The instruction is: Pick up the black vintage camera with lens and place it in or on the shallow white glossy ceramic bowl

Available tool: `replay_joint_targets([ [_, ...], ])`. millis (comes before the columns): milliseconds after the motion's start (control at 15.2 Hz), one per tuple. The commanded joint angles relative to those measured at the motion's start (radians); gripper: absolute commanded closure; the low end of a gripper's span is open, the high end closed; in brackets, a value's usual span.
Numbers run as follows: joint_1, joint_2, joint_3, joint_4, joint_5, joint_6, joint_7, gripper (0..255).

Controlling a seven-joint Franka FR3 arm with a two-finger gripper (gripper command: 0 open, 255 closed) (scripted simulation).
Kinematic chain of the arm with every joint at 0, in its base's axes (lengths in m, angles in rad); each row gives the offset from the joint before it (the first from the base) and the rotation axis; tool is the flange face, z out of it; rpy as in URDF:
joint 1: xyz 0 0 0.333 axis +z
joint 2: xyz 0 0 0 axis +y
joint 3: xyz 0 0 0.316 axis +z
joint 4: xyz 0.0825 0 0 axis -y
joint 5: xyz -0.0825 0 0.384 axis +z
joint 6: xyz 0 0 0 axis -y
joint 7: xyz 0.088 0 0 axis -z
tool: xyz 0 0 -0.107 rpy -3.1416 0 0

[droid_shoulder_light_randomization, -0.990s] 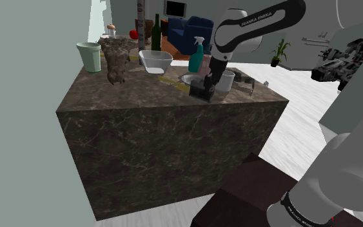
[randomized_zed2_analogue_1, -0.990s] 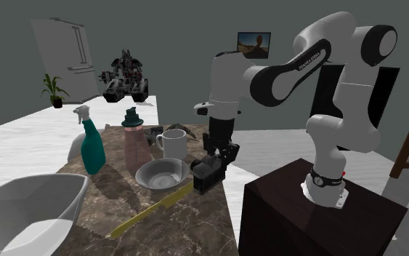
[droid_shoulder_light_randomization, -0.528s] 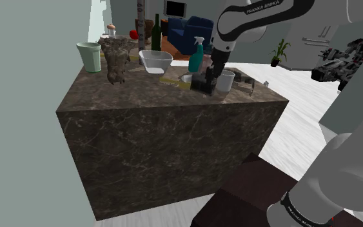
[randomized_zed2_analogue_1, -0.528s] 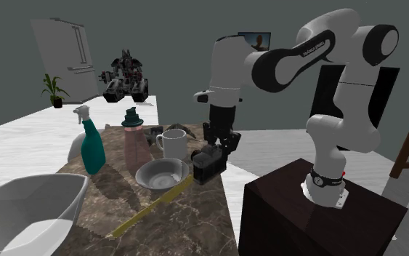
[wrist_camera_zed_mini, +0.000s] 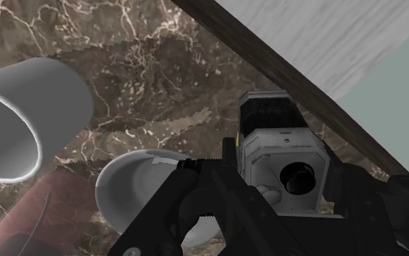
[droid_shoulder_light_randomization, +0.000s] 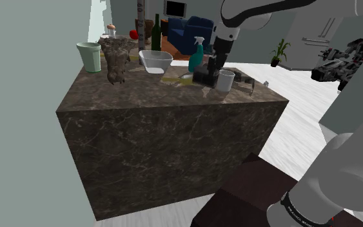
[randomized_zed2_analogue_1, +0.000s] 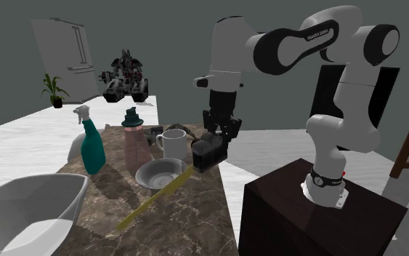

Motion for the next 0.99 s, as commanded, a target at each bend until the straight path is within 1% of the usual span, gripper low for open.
replay_joint_targets([
  [0,0.001,-0.001,0.001,0.028,0.000,-0.028,0.003,255],
  [264,0.001,-0.002,0.002,0.072,-0.001,-0.073,0.004,255],
  [330,-0.002,0.038,-0.006,0.117,0.008,-0.080,-0.010,255],
  [726,-0.040,0.290,-0.042,0.434,0.072,-0.154,-0.090,255],
  [858,-0.061,0.383,-0.049,0.563,0.097,-0.194,-0.113,255],
  [924,-0.080,0.457,-0.053,0.670,0.117,-0.229,-0.127,255],
])
